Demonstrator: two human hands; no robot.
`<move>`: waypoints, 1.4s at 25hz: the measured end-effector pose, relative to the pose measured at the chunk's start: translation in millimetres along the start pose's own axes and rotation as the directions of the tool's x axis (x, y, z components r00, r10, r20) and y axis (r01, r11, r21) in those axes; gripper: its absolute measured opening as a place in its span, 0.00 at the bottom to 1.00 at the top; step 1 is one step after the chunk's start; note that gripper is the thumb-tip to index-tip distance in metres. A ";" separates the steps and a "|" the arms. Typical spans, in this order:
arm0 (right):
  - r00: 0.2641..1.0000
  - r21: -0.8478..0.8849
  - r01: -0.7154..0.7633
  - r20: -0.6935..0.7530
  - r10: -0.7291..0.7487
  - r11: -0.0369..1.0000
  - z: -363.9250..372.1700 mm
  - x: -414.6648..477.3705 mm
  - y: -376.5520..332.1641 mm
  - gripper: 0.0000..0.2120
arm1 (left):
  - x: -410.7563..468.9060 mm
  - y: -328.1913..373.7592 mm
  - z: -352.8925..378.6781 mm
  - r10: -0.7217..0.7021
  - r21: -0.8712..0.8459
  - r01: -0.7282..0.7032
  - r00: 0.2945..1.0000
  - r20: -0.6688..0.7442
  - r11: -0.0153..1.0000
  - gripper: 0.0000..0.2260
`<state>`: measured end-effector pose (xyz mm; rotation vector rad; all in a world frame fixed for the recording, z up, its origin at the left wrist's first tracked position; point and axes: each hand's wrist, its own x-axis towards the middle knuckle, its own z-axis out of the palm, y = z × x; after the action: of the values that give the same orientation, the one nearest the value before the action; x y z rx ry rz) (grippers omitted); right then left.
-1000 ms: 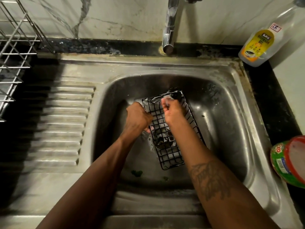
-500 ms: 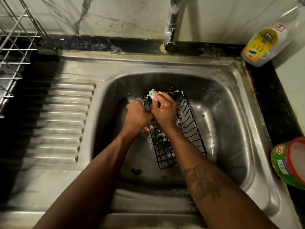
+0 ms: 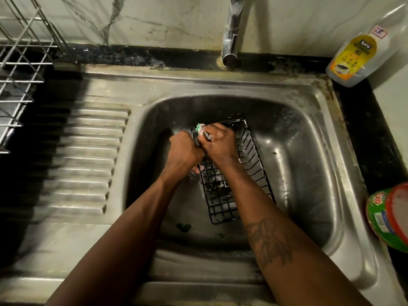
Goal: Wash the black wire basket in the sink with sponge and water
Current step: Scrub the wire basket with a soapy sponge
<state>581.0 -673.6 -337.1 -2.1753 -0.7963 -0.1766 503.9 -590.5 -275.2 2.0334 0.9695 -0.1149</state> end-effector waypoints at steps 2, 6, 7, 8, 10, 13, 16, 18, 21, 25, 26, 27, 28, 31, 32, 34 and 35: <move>0.997 -0.031 0.009 0.071 -0.007 0.999 -0.4 -12.2 12.6 0.04 | -1.8 2.2 -1.8 -0.006 0.001 0.006 1.000 0.003 1.000 0.07; 0.983 -0.095 -0.099 0.149 0.112 0.991 3.9 -29.9 33.9 0.05 | -8.6 9.0 -2.8 0.003 0.030 -0.003 1.000 0.000 1.000 0.09; 0.982 -0.121 -0.096 0.153 0.114 0.988 5.7 -27.6 33.6 0.04 | -9.8 9.8 -2.8 0.005 0.034 -0.005 1.000 0.001 0.999 0.09; 0.980 -0.154 -0.088 0.166 0.114 0.984 6.8 -24.1 31.5 0.04 | -10.3 9.9 -2.8 0.005 0.027 -0.005 1.000 0.003 1.000 0.10; 0.966 -0.174 -0.152 0.180 0.183 0.973 2.4 -19.6 29.3 0.05 | -10.3 8.2 -2.2 0.001 0.028 -0.001 1.000 -0.008 1.000 0.11; 0.935 -0.050 -0.354 -0.009 0.354 0.934 -6.1 -19.2 38.5 0.09 | -8.4 5.9 -1.0 -0.027 0.042 0.028 0.999 -0.017 0.999 0.08; 0.957 -0.098 -0.289 0.011 0.291 0.952 -4.2 -23.5 41.8 0.10 | -6.4 5.1 -0.8 -0.054 0.050 0.054 0.999 -0.004 0.997 0.06; 0.949 -0.120 -0.287 0.098 0.299 0.950 -1.4 -25.7 38.0 0.11 | -7.8 5.2 -0.6 -0.055 0.052 0.055 0.998 0.000 0.997 0.05; 0.904 0.073 -0.426 -0.007 0.428 0.902 -3.1 -19.4 27.8 0.09 | -10.3 5.1 -1.0 -0.062 0.045 0.062 0.998 -0.013 0.997 0.05; 0.887 0.042 -0.385 -0.257 0.383 0.922 -8.4 -9.9 31.8 0.06 | -13.8 7.8 -3.8 -0.037 0.007 0.037 0.999 0.005 0.999 0.06; 0.884 -0.001 -0.403 -0.258 0.389 0.915 -6.8 -11.7 35.6 0.05 | -16.0 9.0 -3.7 -0.027 0.002 0.027 1.000 0.012 1.000 0.07; 0.885 -0.037 -0.418 -0.242 0.398 0.908 -6.4 -14.0 37.1 0.05 | -18.2 10.0 -4.0 -0.017 0.002 0.017 1.000 0.012 1.000 0.08; 0.885 -0.070 -0.437 -0.213 0.415 0.897 -5.2 -15.7 39.3 0.05 | -18.7 9.5 -4.0 -0.010 0.008 0.010 1.000 0.009 1.000 0.08; 0.871 -0.077 -0.487 -0.107 0.479 0.870 -7.0 -21.1 38.0 0.05 | -17.4 8.8 -2.2 -0.007 0.007 0.007 1.000 -0.001 1.000 0.06; 0.858 -0.025 -0.506 -0.117 0.500 0.862 -8.3 -22.1 35.4 0.04 | -17.6 8.4 -1.5 -0.013 0.005 0.013 1.000 0.000 1.000 0.06; 0.823 0.094 -0.502 -0.254 0.508 0.860 -9.6 -20.9 30.0 0.04 | -19.1 8.8 -0.3 -0.017 0.014 0.017 1.000 0.011 1.000 0.07; 0.809 0.133 -0.465 -0.339 0.481 0.875 -9.2 -19.3 26.0 0.03 | -19.3 8.6 0.4 -0.011 0.017 0.010 1.000 0.012 1.000 0.07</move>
<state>582.4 -702.3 -354.6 -2.1386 -0.0333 -0.2904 496.5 -605.0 -261.8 2.0415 0.9750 -0.1413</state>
